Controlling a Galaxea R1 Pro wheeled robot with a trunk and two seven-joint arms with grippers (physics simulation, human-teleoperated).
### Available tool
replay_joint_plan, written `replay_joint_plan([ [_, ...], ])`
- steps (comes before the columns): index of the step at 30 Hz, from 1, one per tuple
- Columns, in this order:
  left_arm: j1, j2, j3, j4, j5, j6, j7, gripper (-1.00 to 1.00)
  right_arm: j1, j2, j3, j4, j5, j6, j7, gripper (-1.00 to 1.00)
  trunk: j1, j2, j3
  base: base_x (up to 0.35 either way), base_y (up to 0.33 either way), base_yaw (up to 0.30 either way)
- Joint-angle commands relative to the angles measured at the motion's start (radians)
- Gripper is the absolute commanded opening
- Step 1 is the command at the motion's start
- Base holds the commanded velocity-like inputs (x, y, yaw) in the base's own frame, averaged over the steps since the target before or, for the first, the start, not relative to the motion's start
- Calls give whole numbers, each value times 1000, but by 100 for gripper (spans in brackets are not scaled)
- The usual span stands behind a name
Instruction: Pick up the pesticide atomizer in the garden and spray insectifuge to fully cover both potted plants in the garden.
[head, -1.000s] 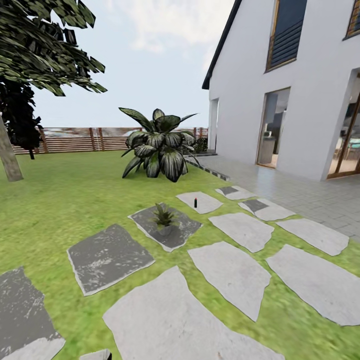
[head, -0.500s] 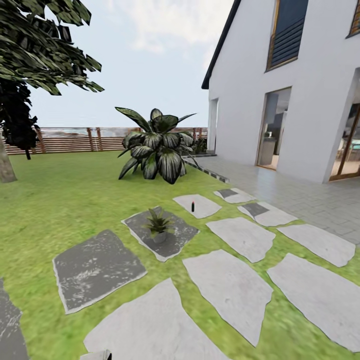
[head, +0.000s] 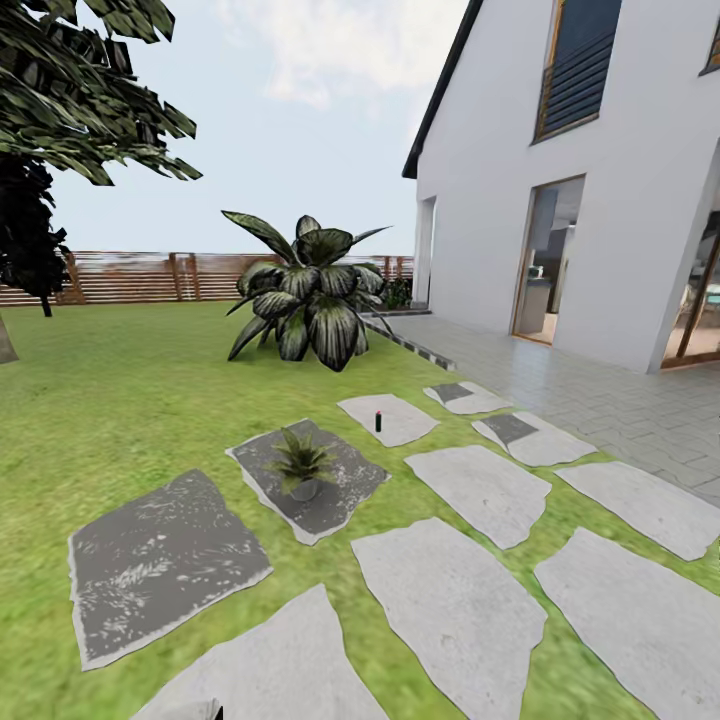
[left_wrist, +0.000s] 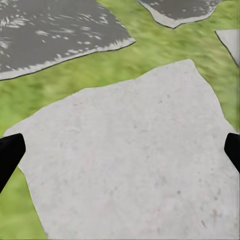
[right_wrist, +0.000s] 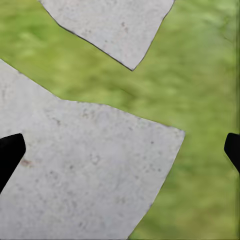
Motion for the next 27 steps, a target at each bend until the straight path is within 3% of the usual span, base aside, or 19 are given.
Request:
replay_joint_plan([
  [1,0,0,0,0,3,-3,1,100,0,0,0,-2,0,6,0,100,0,0,-1,318,-179,0],
  [27,0,0,0,0,3,-3,1,100,0,0,0,-6,0,5,0,100,0,0,-1,318,-179,0],
])
